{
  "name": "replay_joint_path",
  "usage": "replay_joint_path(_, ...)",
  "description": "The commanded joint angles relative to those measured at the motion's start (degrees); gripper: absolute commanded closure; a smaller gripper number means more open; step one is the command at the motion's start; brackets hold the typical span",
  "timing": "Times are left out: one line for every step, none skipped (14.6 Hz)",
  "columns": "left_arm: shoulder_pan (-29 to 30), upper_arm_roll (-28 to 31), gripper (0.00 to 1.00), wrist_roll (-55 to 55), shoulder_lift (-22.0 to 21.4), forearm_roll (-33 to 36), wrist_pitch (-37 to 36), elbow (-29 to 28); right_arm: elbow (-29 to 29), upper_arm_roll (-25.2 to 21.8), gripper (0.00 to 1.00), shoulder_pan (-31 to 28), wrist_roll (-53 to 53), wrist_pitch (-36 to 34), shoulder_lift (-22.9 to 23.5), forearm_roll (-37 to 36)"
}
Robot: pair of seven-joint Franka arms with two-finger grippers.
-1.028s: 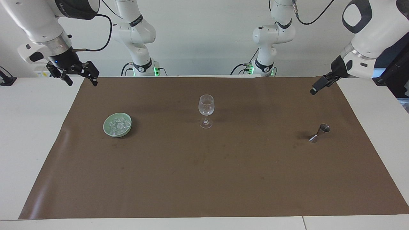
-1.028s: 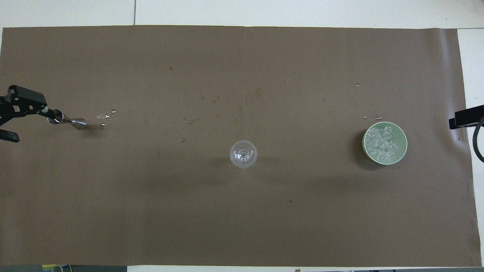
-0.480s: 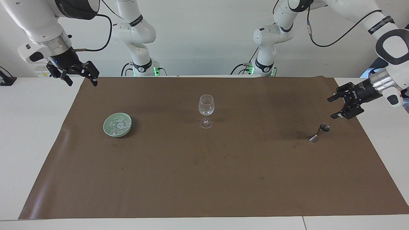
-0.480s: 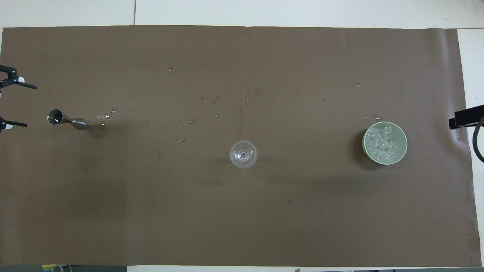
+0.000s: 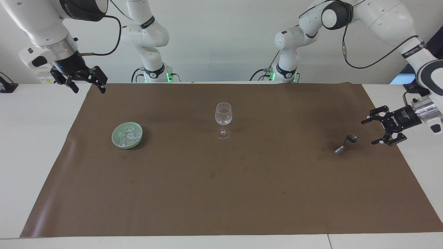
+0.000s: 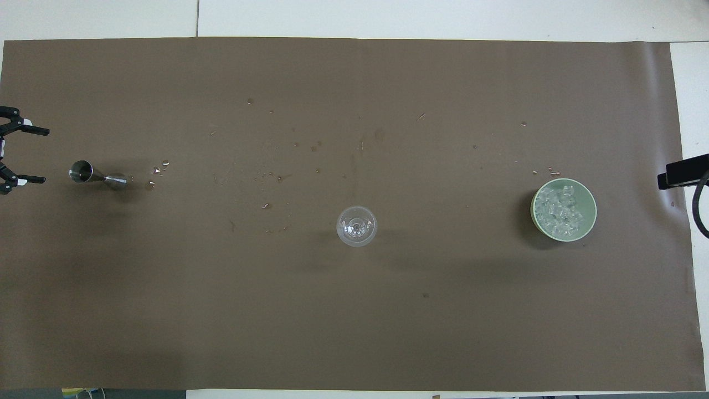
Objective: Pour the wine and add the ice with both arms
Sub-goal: 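Open the left gripper and move it toward the metal jigger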
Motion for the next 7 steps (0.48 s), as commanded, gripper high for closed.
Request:
replay_joint_path(3.2, -0.3, 0.0, -1.4, 4.8, -4.1, -2.5, 3.3, -0.5, 0.2, 0.0, -0.4, -0.8, -0.4, -0.6, 0.9)
replay_joint_path(3.7, -0.4, 0.0, -1.3, 5.3, -4.3, -2.5, 2.6, -0.5, 0.2, 0.0, -0.5, -0.7, -0.4, -0.6, 0.9)
replay_joint_path(4.1, -0.6, 0.0, -1.3, 6.5, -4.3, -2.8, 2.3, -0.5, 0.3, 0.0, -0.5, -0.7, -0.4, -0.6, 0.9)
replay_joint_path(3.9, -0.6, 0.0, -1.1, 6.7, -4.6, -2.1, 2.1, -0.5, 0.2, 0.0, -0.4, -0.7, -0.4, -0.6, 0.9)
replay_joint_path(4.1, -0.6, 0.0, -0.8, 6.6, -5.3, -1.8, 1.0, -0.5, 0.2, 0.0, -0.4, -0.7, -0.4, -0.6, 0.9)
replay_joint_path(4.1, -0.6, 0.0, 0.8, 5.8, -5.6, -0.7, -2.5, -0.5, 0.2, 0.0, -0.4, -0.7, -0.4, -0.6, 0.9)
replay_joint_path(4.2, -0.7, 0.0, 3.4, 4.0, -6.5, 0.9, -6.0, -0.5, 0.3, 0.0, -0.4, -0.7, -0.4, -0.6, 0.9)
